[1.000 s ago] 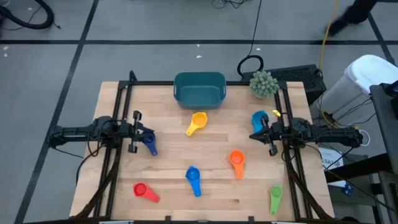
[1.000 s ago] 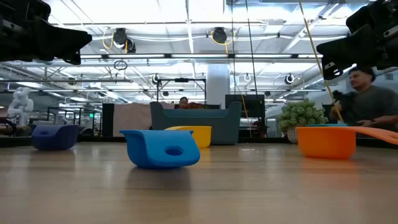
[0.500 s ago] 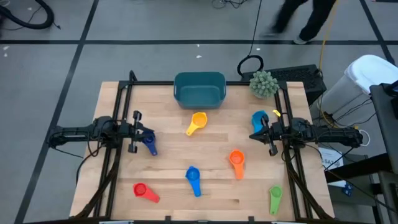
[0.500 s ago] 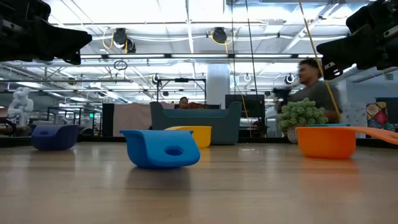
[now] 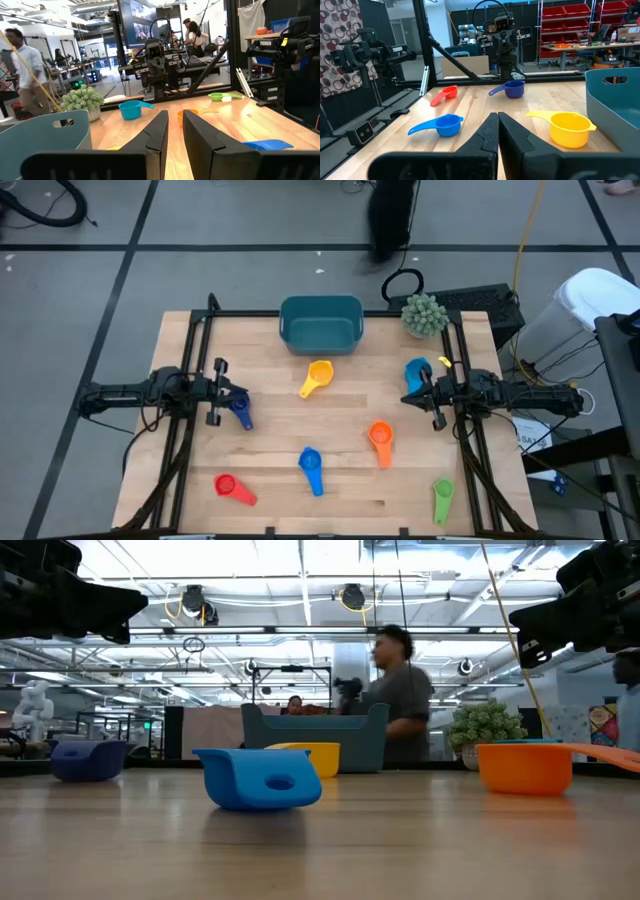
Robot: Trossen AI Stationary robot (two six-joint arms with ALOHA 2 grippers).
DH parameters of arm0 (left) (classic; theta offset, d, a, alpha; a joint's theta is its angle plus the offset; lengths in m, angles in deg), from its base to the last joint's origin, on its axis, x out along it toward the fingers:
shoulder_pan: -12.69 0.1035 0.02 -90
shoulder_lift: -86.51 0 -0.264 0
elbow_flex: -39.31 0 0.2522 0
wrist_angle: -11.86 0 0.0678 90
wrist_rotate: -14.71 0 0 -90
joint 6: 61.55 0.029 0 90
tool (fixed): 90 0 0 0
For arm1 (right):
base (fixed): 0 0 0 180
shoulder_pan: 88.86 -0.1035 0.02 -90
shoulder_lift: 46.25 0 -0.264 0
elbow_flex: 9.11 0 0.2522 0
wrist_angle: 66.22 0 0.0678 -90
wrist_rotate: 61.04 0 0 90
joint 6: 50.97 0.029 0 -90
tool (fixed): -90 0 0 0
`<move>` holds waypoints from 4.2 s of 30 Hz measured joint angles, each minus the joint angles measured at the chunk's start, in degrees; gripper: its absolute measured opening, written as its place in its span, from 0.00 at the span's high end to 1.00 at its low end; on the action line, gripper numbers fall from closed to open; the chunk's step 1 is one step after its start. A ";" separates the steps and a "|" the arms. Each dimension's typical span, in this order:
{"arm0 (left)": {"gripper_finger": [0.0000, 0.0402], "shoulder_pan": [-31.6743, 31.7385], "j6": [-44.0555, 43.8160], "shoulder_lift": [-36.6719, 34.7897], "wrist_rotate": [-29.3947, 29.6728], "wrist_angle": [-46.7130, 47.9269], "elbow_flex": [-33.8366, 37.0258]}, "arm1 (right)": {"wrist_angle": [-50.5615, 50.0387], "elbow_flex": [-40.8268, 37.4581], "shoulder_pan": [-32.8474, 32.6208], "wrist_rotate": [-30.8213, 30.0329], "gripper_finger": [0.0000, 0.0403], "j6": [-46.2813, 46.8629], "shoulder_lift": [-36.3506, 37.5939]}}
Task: Nest measuring cups in basket
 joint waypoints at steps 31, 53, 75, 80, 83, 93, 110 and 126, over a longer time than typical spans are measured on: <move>0.84 -0.01 0.01 0.00 0.00 -0.04 0.00 | 0.00 0.00 0.00 0.00 1.00 0.00 0.00; 0.84 0.61 -28.98 0.08 3.59 -6.85 -2.05 | 4.74 0.00 0.01 0.25 1.00 8.71 0.00; 0.84 1.90 -4.11 47.16 14.61 48.16 -70.59 | 1.53 38.01 0.12 -12.13 1.00 -9.44 -23.32; 0.84 2.90 -1.70 51.69 16.71 47.59 -74.35 | -9.27 54.41 0.12 -12.37 1.00 -7.21 -36.13; 0.84 3.46 -1.86 52.13 15.12 44.97 -74.82 | -9.41 60.35 0.12 -11.73 1.00 -4.66 -41.21; 0.84 3.14 -4.28 52.29 10.59 42.37 -74.79 | -0.14 60.91 0.12 -11.62 1.00 8.62 -45.15; 0.75 6.54 -4.04 56.93 15.51 50.72 -74.69 | -9.34 65.45 0.12 -13.97 0.92 -16.25 -47.12; 0.34 7.60 -8.76 61.92 16.76 61.85 -88.59 | -54.54 92.49 7.06 -9.24 0.84 -1.01 -66.42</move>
